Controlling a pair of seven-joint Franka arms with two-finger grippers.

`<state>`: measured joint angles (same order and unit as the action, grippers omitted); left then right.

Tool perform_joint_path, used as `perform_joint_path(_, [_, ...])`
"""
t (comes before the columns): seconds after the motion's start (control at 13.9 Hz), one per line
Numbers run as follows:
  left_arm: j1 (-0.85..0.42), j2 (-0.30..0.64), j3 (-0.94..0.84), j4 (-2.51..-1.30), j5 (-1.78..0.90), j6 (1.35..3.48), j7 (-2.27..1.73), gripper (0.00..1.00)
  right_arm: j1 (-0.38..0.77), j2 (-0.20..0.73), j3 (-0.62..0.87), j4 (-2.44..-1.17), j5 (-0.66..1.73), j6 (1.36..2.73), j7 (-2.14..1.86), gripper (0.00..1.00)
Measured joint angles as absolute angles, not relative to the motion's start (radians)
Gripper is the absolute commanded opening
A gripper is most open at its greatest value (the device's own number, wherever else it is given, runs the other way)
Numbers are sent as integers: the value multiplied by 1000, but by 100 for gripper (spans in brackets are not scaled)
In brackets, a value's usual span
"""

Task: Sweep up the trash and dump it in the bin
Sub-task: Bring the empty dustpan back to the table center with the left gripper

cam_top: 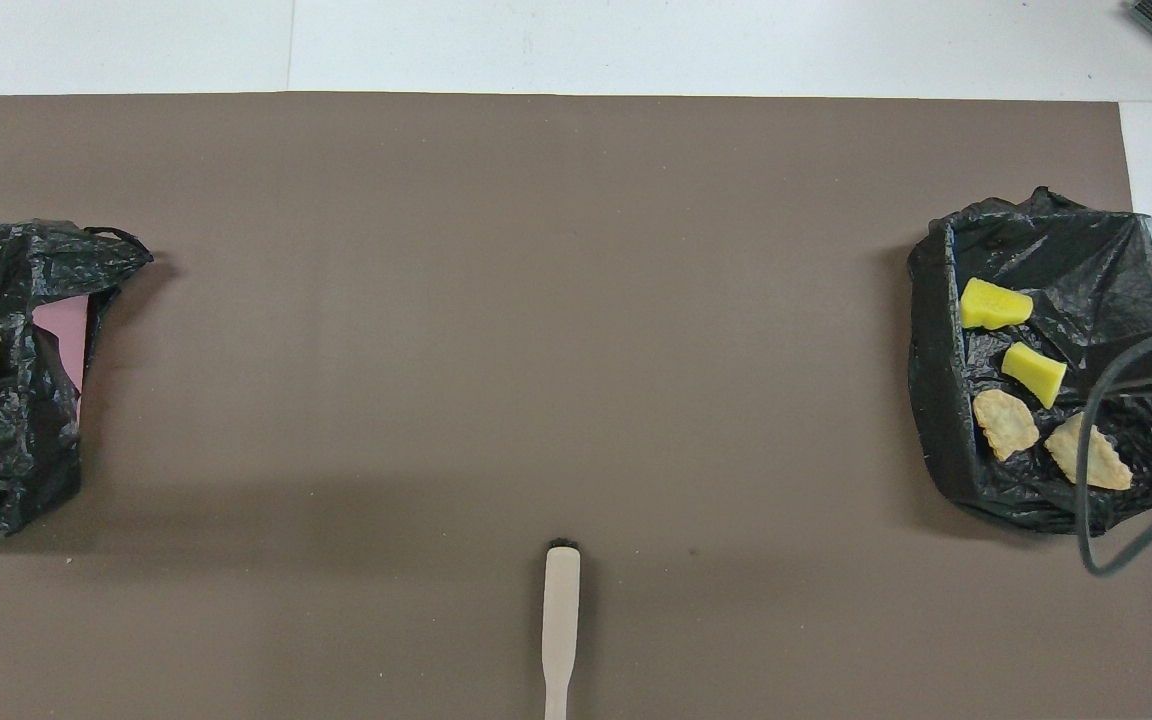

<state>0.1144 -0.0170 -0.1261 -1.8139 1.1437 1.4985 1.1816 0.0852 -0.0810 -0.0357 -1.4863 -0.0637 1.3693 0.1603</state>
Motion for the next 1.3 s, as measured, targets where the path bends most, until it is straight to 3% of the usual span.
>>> perform_joint_path(0.5, [-52, -21, -134, -1813, 773, 1416, 873, 0, 83, -55, -38, -1472, -50, 1389, 129, 100])
perform_joint_path(0.79, [-78, -30, -135, -1814, 481, 1417, 591, 0, 85, -8, -35, -1420, -6, 1383, 129, 100])
perform_joint_path(1.3, [-118, -35, -137, -1814, 115, 1533, 178, 0, 84, -8, -38, -1416, 3, 1388, 129, 100])
